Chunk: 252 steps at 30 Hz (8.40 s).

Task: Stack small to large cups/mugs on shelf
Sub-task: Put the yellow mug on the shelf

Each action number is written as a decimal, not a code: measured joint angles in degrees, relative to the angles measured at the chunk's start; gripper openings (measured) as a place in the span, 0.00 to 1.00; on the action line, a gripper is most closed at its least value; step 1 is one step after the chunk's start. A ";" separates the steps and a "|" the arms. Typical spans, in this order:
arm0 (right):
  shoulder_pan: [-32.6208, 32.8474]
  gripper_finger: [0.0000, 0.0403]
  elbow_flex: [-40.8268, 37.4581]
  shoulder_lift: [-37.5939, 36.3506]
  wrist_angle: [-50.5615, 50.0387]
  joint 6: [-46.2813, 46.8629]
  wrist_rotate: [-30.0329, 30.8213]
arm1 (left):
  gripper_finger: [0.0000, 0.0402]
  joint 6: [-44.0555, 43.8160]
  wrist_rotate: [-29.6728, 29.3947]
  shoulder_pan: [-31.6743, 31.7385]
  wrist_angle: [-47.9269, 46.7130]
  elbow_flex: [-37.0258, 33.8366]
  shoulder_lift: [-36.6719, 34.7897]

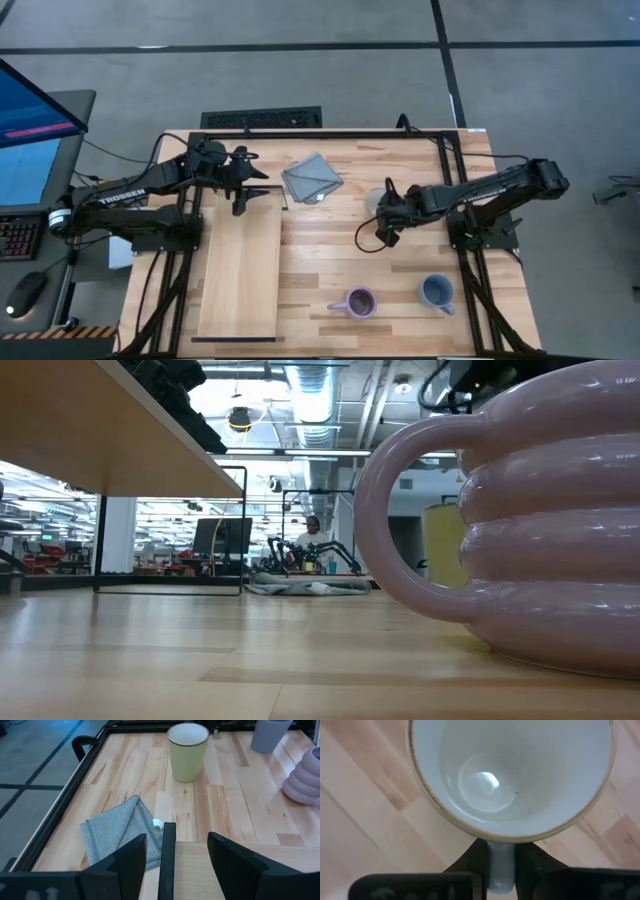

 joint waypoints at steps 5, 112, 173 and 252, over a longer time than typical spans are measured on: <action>-0.62 0.17 4.81 0.00 0.07 -3.81 0.95 | 0.50 -0.10 0.00 -0.01 0.02 0.00 0.00; -7.14 0.17 62.01 30.17 -12.03 -38.98 -11.19 | 0.50 -4.31 -10.69 0.01 -3.53 3.87 -0.44; -7.91 0.17 82.66 45.84 -10.25 -49.54 -16.11 | 0.50 -2.28 -16.35 0.34 -6.48 9.46 -12.96; -8.02 0.17 81.38 46.84 -3.32 -50.98 -17.20 | 0.50 -2.38 -16.27 0.30 -9.31 9.46 -12.74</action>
